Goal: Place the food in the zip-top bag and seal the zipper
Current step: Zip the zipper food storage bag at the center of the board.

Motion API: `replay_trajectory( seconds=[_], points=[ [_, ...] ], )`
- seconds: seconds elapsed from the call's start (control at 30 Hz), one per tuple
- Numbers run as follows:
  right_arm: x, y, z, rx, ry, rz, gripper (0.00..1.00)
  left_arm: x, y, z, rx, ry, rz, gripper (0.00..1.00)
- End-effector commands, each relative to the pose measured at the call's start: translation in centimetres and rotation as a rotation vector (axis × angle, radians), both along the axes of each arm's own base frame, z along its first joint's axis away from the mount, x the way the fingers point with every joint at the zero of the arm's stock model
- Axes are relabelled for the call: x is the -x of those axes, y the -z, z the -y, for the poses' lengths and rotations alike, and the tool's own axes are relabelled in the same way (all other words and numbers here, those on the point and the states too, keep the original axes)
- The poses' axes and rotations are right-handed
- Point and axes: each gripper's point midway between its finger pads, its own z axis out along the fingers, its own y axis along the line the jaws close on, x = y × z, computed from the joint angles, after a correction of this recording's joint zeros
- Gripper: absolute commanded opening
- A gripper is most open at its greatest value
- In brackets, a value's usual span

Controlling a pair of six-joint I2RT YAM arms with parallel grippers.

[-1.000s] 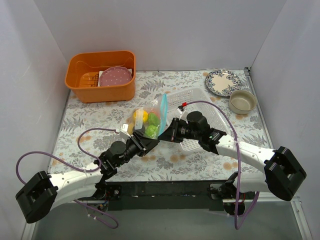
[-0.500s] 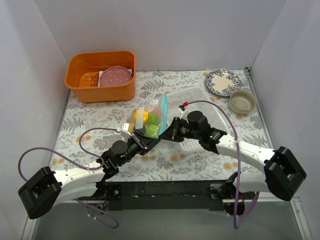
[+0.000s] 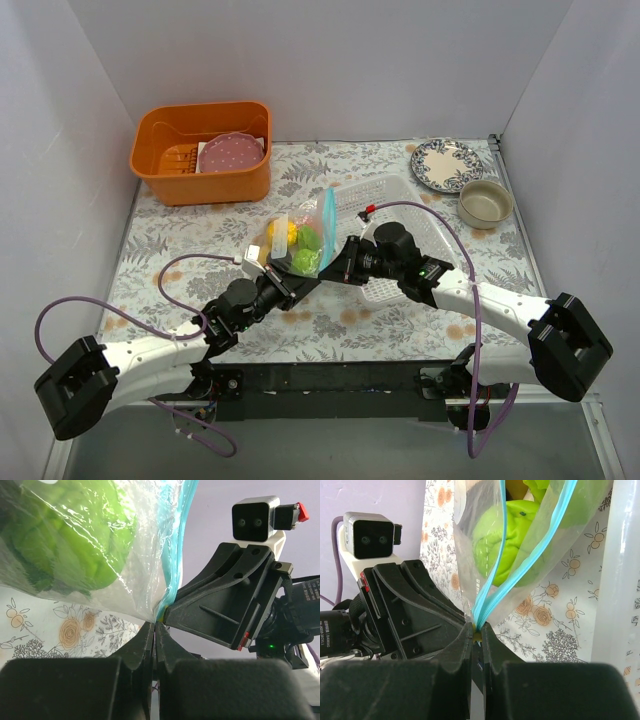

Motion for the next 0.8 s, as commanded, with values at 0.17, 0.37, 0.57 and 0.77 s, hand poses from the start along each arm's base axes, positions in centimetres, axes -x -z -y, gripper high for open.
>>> replay_trajectory(
  seconds=[0.17, 0.37, 0.57, 0.77],
  points=[
    [0.4, -2.3, -0.9, -0.043, -0.043, 0.037, 0.02, -1.5, -0.4, -1.6, -0.029, -0.11, -0.016, 0.0],
    [-0.4, -3.1, -1.2, -0.069, -0.021, 0.055, 0.01, -0.9, 0.1, -1.6, -0.038, -0.089, -0.028, 0.0],
    [-1.1, -3.3, -1.0, -0.081, 0.002, 0.067, 0.01, -0.6, 0.6, -1.9, -0.05, -0.088, -0.039, 0.0],
    [-1.9, -3.6, -0.8, -0.09, 0.031, 0.074, 0.01, -0.2, 1.0, -2.2, -0.059, -0.081, -0.048, 0.0]
  ],
)
